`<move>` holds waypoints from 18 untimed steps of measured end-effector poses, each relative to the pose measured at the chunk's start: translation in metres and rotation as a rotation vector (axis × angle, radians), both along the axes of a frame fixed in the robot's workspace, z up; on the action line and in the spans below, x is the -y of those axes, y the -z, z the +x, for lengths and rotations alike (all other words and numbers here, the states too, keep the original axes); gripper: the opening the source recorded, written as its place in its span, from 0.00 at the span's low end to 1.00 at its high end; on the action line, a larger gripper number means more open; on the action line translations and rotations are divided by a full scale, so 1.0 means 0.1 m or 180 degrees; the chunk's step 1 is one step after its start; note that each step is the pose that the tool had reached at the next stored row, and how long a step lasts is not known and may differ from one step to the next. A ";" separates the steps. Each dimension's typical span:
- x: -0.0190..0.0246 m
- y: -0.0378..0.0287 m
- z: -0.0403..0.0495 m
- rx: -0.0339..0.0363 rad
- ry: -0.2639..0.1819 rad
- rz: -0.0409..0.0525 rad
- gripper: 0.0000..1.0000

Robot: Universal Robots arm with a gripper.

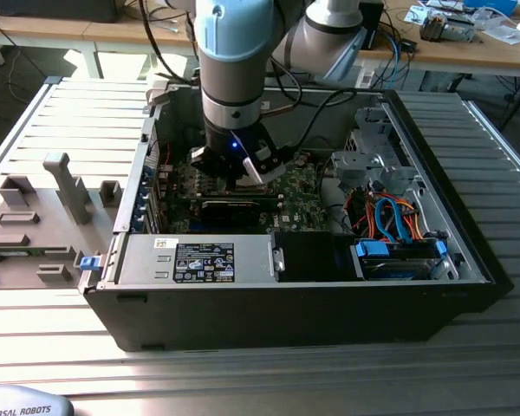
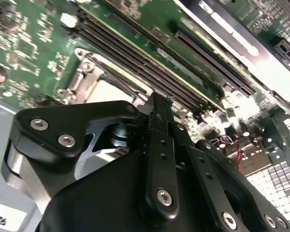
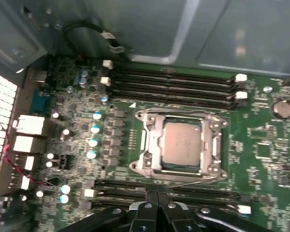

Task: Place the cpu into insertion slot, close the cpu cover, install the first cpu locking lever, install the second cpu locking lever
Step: 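Install the second cpu locking lever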

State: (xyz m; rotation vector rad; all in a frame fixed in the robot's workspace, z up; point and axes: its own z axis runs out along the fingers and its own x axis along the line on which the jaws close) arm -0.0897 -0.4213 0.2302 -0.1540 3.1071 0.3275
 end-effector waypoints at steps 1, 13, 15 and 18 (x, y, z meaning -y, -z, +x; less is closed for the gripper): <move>0.000 0.024 -0.018 0.0000 0.0000 0.0000 0.11; -0.019 0.190 -0.160 0.0000 -0.0003 0.0000 0.11; -0.028 0.212 -0.177 0.0000 -0.0004 0.0000 0.11; -0.038 0.243 -0.200 0.0000 -0.0004 0.0000 0.11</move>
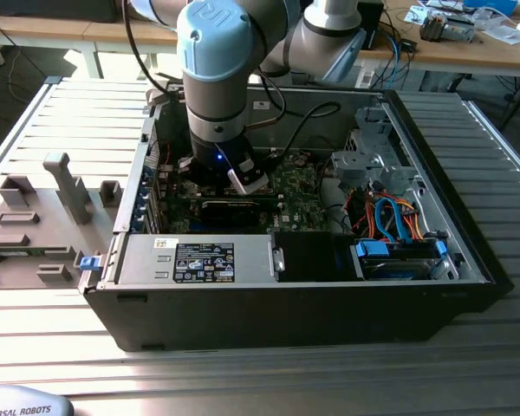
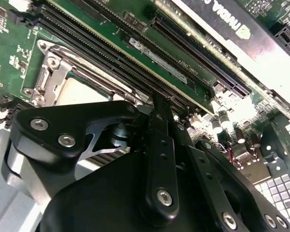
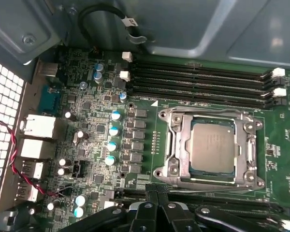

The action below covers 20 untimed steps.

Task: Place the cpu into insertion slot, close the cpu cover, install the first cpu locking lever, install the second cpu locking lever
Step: 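Install the second cpu locking lever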

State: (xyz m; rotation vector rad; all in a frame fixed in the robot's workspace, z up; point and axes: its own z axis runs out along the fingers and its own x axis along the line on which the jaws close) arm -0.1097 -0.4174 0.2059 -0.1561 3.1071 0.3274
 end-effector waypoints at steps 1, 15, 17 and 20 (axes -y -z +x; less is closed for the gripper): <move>-0.004 0.008 -0.002 0.0000 -0.0001 0.0000 0.11; -0.189 0.078 -0.006 -0.0001 -0.0009 -0.0001 0.11; -0.197 0.081 -0.005 -0.0001 -0.0010 0.0000 0.11; -0.197 0.088 -0.006 -0.0001 -0.0014 -0.0001 0.11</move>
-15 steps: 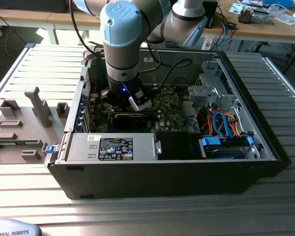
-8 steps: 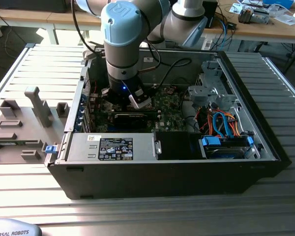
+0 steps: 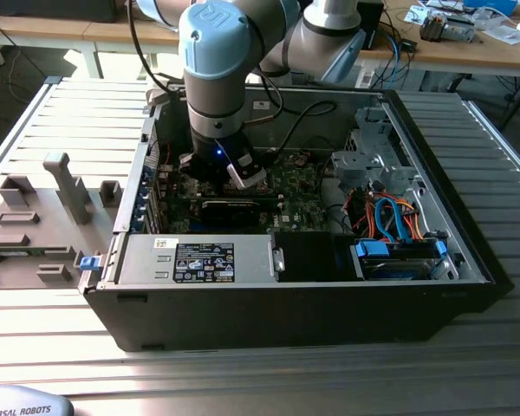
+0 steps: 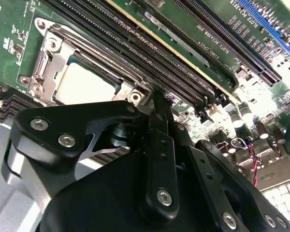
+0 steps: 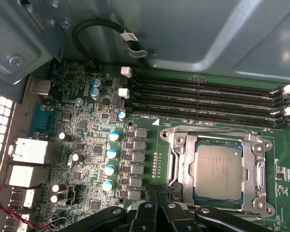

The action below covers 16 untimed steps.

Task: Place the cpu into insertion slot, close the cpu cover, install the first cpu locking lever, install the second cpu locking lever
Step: 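Install the second cpu locking lever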

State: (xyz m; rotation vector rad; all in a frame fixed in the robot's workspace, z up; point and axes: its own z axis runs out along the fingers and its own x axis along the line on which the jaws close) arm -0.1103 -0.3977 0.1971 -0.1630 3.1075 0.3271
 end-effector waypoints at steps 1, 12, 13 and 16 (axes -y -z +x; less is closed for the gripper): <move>0.000 0.001 0.000 0.0000 0.0000 0.0000 0.11; 0.011 -0.059 0.124 -0.0010 0.0000 -0.0038 0.11; -0.008 -0.058 0.173 -0.0019 0.0000 -0.0047 0.11; -0.047 -0.058 0.274 -0.0049 0.0000 -0.0082 0.11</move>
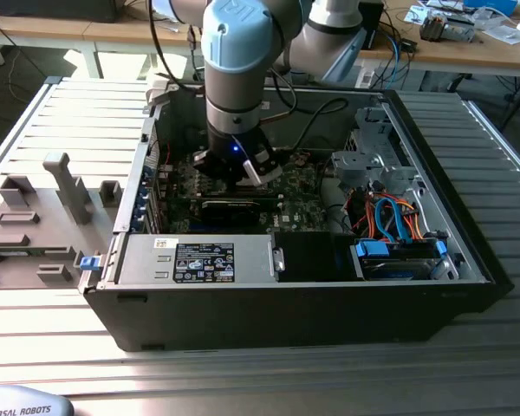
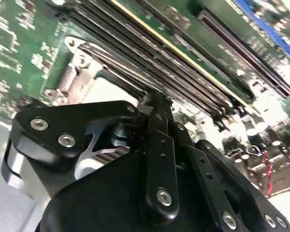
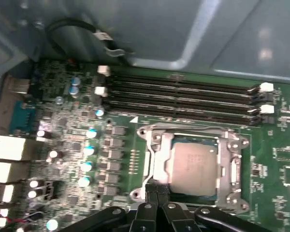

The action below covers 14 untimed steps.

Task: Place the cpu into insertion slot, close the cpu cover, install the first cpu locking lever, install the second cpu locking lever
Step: 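Install the second cpu locking lever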

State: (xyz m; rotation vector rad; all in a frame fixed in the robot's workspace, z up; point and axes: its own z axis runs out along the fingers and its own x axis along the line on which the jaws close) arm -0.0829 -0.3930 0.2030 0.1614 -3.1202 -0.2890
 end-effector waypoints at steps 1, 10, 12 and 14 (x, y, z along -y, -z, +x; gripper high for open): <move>-0.012 0.000 0.026 -0.0008 0.0000 -0.0010 0.11; -0.287 -0.007 0.345 -0.0075 0.0000 -0.0089 0.11; -0.319 -0.061 0.345 -0.0076 0.0001 -0.0117 0.11; -0.340 -0.139 0.345 -0.0076 0.0001 -0.0161 0.11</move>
